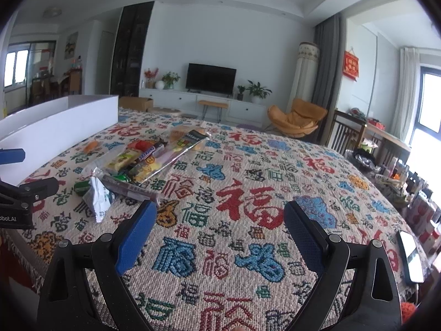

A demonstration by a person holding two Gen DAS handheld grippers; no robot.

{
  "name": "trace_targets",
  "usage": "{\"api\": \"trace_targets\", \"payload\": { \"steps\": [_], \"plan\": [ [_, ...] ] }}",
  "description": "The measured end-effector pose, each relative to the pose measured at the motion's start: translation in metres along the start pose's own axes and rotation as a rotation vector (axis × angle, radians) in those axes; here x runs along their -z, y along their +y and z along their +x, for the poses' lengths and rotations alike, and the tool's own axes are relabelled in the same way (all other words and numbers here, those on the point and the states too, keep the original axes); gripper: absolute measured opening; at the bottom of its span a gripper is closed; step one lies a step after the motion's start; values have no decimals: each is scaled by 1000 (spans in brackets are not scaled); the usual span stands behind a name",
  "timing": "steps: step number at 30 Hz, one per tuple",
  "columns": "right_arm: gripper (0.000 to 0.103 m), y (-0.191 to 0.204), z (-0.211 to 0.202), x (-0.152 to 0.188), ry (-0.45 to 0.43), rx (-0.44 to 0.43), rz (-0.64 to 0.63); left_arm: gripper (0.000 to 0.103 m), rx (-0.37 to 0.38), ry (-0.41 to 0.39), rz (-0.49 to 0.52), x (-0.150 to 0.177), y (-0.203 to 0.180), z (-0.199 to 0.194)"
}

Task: Organize snacks

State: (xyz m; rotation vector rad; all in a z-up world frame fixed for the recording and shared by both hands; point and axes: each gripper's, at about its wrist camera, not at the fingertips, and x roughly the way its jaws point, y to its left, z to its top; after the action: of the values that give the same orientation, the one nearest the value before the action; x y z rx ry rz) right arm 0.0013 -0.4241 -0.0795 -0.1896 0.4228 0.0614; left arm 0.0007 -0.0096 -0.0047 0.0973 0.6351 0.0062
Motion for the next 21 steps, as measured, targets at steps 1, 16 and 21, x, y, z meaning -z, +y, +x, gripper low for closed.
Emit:
{"api": "trace_targets", "payload": {
  "steps": [1,16,21],
  "plan": [
    [95,0,1,0,1,-1,0,103,-1,-1,0,0,0,0],
    [95,3,2,3,2,-8,-10,103,-3,10,-1,2,1,6],
    [95,3,3,3,5,-10,-11,103,-4,13,1,3,0,6]
  ]
}}
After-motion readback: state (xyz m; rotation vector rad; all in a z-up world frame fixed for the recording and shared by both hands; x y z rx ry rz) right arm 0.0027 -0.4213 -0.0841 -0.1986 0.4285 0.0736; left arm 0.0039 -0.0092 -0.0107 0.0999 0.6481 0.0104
